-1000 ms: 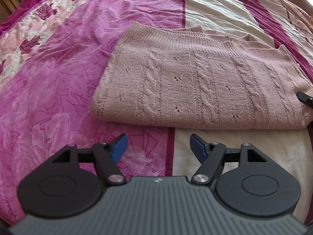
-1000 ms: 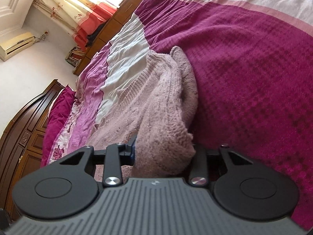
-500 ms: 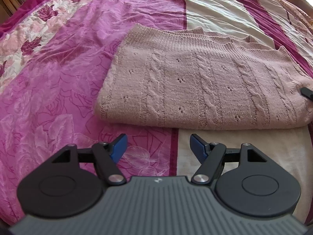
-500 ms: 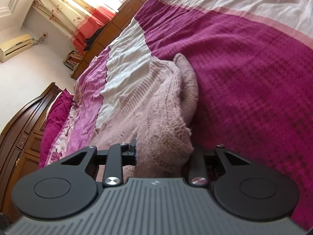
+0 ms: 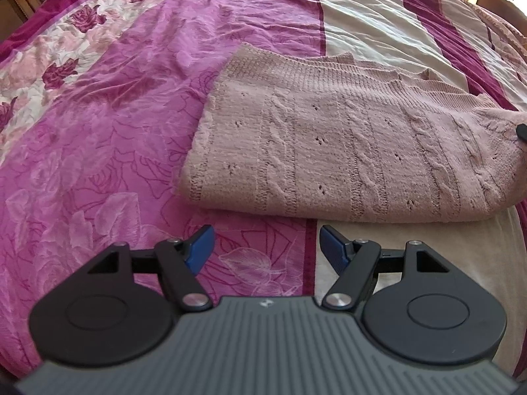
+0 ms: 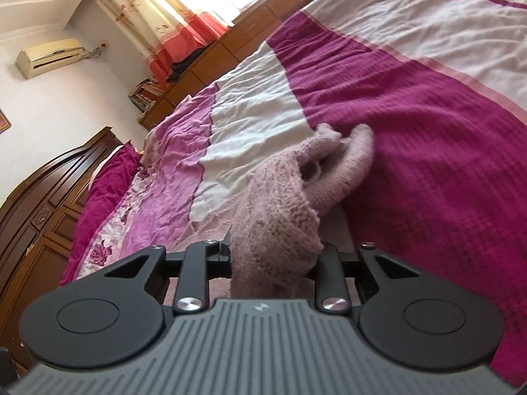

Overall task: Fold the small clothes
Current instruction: 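Grasp one end of the folded cardigan with the right gripper, then lift the cardigan end and fold it over the middle with the right gripper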

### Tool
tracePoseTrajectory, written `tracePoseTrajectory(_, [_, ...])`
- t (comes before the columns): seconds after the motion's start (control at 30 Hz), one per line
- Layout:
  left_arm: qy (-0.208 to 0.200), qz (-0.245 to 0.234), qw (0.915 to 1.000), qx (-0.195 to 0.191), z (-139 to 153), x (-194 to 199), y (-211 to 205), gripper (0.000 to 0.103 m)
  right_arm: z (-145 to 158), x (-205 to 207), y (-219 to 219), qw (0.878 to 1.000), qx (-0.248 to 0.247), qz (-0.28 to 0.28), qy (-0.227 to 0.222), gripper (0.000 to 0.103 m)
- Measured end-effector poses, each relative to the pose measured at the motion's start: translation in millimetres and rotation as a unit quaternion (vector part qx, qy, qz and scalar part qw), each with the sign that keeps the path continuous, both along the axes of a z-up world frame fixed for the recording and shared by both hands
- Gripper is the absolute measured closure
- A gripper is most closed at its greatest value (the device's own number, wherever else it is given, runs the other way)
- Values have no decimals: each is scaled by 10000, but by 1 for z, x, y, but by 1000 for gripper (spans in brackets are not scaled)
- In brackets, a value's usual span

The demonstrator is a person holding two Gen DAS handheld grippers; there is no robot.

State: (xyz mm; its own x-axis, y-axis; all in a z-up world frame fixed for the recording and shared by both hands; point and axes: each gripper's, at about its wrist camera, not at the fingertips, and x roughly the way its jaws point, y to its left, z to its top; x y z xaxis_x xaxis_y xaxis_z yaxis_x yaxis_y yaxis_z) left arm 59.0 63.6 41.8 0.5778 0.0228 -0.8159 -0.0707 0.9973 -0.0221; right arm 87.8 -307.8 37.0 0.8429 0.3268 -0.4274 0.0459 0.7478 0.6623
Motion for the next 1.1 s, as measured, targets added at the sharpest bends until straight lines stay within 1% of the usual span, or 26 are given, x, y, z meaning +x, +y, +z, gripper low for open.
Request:
tracePoseTrajectory(0.27, [-117, 68, 9999, -34, 5, 2, 11, 31, 20, 3, 22, 9992, -246, 191, -253, 74])
tracePoseTrajectory(0.5, [-209, 241, 9995, -60, 9, 1, 28, 31, 43, 4, 48, 9965, -457, 451, -528, 75])
tracePoseTrajectory(0.7, [-296, 371, 9989, -32, 13, -1, 47, 31, 65, 6, 81, 9915, -673, 779, -792, 75])
tracePoseTrajectory(0.83, [-368, 412, 9985, 61, 19, -1, 58, 31, 78, 11, 108, 9876, -732, 1031, -928, 75])
tracePoseTrajectory(0.93, [-434, 435, 9980, 122, 23, -1, 66, 31, 84, 14, 133, 9841, -798, 1247, -978, 76])
tracePoseTrajectory(1.1, [-519, 533, 9972, 110, 27, -1, 81, 31, 87, 19, 175, 9783, -948, 1555, -992, 76])
